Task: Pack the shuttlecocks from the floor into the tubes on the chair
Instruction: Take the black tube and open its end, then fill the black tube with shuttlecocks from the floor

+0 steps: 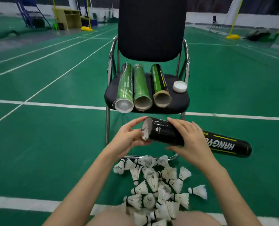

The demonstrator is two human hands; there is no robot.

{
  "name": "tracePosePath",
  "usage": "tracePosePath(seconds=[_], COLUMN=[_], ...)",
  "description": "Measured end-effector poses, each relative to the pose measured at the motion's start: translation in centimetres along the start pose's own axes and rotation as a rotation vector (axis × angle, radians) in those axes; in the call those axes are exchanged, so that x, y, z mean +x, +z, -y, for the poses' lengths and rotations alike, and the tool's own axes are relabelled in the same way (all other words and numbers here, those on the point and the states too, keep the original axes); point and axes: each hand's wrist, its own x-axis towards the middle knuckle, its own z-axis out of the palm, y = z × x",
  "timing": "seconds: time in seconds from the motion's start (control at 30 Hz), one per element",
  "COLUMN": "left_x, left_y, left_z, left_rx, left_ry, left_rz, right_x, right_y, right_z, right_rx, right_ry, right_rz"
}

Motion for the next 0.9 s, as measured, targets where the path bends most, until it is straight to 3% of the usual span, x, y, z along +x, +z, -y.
tracePosePath(seconds=[0.17,0.57,0.73,0.9], left_x=[1.1,3.2,3.0,3.9], left_y=[-2.0,-6.4,-8.7,-10.0], left_z=[5.7,18.8,23.6,27.6], left_rx=[-0.067,-0.129,0.126,0.65], left_ry=[-0.177,-0.451,-0.424,-0.385], left_rz=[-0.04,-0.131,-0.133,-0.086], right_x=[-2.9,-9.2,-11.4,-13.1], right_y=[4.9,14.7,17.8,19.1], right_z=[-2.1,-5.4,-6.0,-7.1], right_rx=[0.099,0.042,0.112,0.192], right_ry=[0.117,0.293,0.388,0.514], right_rz=[0.127,0.543,0.695,0.719])
